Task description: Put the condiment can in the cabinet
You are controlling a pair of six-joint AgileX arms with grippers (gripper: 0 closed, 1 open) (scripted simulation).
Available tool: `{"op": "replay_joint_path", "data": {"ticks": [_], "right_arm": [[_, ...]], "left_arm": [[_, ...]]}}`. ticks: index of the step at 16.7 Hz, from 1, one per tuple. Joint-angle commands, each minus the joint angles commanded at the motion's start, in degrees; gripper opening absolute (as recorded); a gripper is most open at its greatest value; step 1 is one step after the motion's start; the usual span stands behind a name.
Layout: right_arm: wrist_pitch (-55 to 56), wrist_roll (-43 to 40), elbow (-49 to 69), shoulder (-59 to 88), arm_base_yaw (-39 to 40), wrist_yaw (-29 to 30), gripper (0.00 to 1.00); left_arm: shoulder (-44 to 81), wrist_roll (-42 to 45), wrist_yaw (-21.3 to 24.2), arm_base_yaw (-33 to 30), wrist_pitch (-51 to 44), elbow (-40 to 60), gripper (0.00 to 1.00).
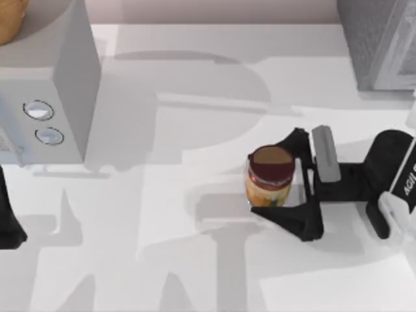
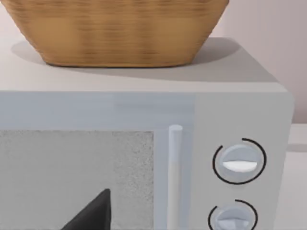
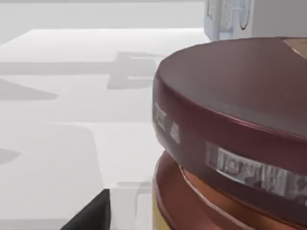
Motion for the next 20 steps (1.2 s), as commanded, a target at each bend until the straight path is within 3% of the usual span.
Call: {"op": "replay_joint_path", "data": {"ticks": [5,18,20], "right_arm": [[-0.44,-0.17,0.13,-0.14,0.82,0.82,1.00],[-0.44,-0.17,0.13,-0.14,0.82,0.82,0.02],[-0.44,-0.17,0.13,-0.14,0.82,0.82,0.00]], "left_arm": [[0.00,0.00,0.00,0.00,0.00,0.00,1.00],[0.00,0.00,0.00,0.00,0.00,0.00,1.00],[0.00,0.00,0.00,0.00,0.00,0.00,1.00]]}}
